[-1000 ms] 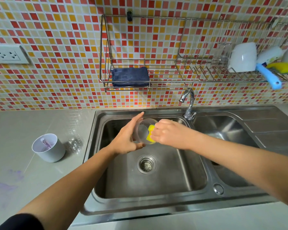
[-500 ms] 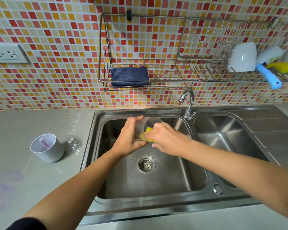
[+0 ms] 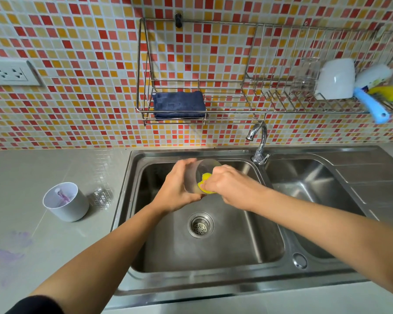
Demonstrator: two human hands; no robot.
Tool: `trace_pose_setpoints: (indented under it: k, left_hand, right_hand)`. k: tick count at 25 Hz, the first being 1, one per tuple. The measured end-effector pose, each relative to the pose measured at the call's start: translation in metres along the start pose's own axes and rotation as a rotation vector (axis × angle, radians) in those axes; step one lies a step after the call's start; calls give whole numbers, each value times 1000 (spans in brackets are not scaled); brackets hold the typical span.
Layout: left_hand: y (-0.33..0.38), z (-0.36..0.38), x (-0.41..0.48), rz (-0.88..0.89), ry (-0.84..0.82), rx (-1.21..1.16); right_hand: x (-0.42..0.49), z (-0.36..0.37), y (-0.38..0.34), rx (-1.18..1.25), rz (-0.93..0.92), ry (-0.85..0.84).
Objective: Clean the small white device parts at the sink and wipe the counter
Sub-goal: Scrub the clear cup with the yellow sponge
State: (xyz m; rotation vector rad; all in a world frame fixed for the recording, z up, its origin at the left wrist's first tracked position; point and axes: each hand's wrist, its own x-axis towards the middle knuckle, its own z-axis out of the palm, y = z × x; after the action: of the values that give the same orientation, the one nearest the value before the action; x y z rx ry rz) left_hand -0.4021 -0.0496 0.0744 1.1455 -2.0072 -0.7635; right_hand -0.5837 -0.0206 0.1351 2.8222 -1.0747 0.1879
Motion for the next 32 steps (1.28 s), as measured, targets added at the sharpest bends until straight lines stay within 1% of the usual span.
trace_pose_setpoints:
  k: [2,3,4,6,8,9,10,12,14,15,16,18,19,20,21,22,23,24,25,26,29,30,32]
  left_hand:
    - [-5,2,-2,-32,34,-12]
    - [-8,2,-2,-41,44,-13]
    - [-9,2,-3,-45,52,-14]
    - [-7,4,-2,-38,54,-24]
    - [-2,9,-1,-17,49,-41]
    - [-1,10,0,-6,37,-44]
    - [-1,8,-1,6,8,-57]
    - [-4,-2,-1,0,-109,-103]
    - [-7,-13,0,4,-205,-109]
    - [-8,-15,0,37,-228,-77]
    - [-8,-15,1,78,-240,-29]
    - [-7,-14,0,136,-209,39]
    - [-6,-12,-2,153,-168,58]
    - [-5,-11,-4,172,-109,77]
    - [-6,-10,-5,186,-38,96]
    - [-7,-9,-6,192,32,109]
    - [-8,-8,-6,191,85,119]
    - [-10,-8,-6,188,121,128]
    - [-12,-9,-7,187,141,141]
    - [-13,-9,-7,182,149,154]
    - [-12,-4,-6,157,166,135]
    - [-10,0,-6,148,162,127]
    - [-7,4,-5,129,163,120]
  right_hand:
    - [0,-1,-2,263,174,-100]
    - [0,-2,-1,294,218,-133]
    - [0,-2,2,257,201,-147]
    - [2,-6,2,46,66,-167]
    - [2,-6,0,-79,2,-119]
    - [3,-10,-1,-147,-31,-139]
    - [3,-11,1,-234,-85,-154]
    - [1,-11,13,-398,-210,-147]
    - [1,-12,22,-475,-310,-131]
    - [0,-10,24,-482,-369,-102]
    - [1,-9,23,-488,-411,-65]
    - [3,-9,25,-499,-464,-11]
    - [3,-10,26,-486,-461,39]
    - [3,-10,24,-443,-401,79]
    - [3,-8,22,-358,-301,112]
    - [1,-5,19,-183,-189,106]
    - [-1,-2,14,49,-64,72]
    - [-3,0,10,240,40,49]
    - [-4,1,7,336,103,30]
    - [-4,0,7,346,114,20]
    - [1,-4,8,145,45,-45]
    - [2,-5,4,139,48,-39]
    - [1,-3,0,140,50,22]
